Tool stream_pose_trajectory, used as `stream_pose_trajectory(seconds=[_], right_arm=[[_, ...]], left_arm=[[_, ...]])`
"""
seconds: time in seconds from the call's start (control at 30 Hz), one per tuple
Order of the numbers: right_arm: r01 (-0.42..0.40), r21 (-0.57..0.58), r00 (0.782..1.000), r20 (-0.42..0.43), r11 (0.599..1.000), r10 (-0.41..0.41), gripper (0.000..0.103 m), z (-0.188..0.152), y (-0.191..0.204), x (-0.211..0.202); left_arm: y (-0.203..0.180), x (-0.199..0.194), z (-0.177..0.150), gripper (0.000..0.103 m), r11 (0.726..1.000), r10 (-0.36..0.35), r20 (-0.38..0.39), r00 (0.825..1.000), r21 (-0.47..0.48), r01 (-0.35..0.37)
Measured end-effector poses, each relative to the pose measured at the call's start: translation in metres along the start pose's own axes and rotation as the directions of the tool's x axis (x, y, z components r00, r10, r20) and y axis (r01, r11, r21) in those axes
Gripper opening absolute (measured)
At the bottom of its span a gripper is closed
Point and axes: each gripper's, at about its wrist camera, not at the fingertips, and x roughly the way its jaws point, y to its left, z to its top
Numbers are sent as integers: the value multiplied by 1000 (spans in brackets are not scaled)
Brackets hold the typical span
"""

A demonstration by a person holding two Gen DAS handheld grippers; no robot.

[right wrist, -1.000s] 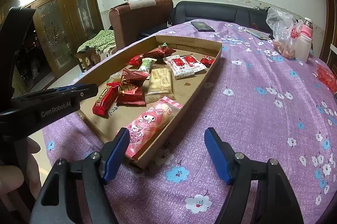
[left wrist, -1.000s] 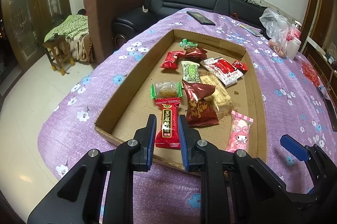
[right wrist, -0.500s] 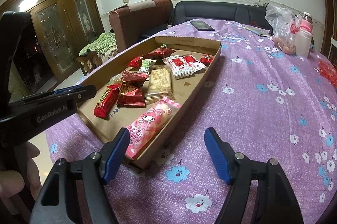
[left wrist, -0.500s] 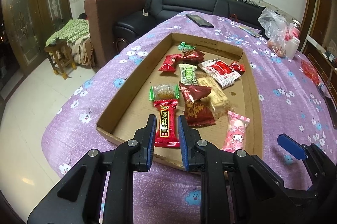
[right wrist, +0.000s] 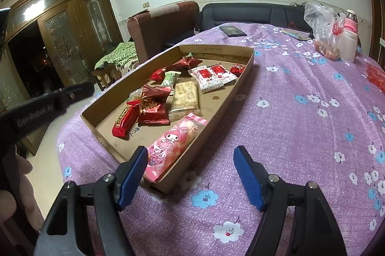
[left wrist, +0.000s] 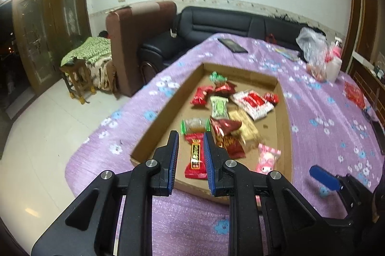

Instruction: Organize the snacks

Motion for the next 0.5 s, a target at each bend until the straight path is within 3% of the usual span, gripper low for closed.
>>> stream_pose_trajectory(seconds=[0.07,0.13,0.17,0.2,0.23,0.27,0.3,0.33,0.37,0.4,0.5], right_arm=[[-4,1,1000,11,1000,4,76,0,0,-2],[-8,4,1000,18,1000,8,76,-1,-1,-3],[-10,5,1000,19,1000,10,77,-1,-1,-4],[-12,5,1000,20,1000,12,77,-1,-1,-4],[-12,4,1000,21,1000,12,77,-1,0,-4],[-12,2,1000,23,1000,12,77,-1,0,-5],[-12,0,1000,27,1000,12,77,-1,0,-6],[-12,-2,999,34,1000,12,77,-2,1,-7],[-14,-5,999,48,1000,14,77,-2,1,-10],[-12,-10,998,64,1000,12,77,-1,1,-13],[29,-75,993,113,997,-21,77,-1,9,-29]], left_arm=[[1,-11,3,19,999,32,52,998,0,-32],[4,-35,9,19,997,72,169,983,-4,-73],[6,-47,12,19,996,91,224,970,-7,-92],[11,-66,16,19,992,127,309,943,-20,-127],[15,-80,17,30,988,155,365,918,-36,-153],[21,-94,19,62,983,181,419,890,-59,-173],[29,-112,18,82,976,216,481,850,-102,-191],[34,-124,16,103,972,235,521,820,-135,-192],[39,-137,14,103,968,248,563,789,-176,-180],[45,-147,14,103,964,256,578,775,-211,-162],[54,-147,24,103,959,258,531,807,-240,-148]])
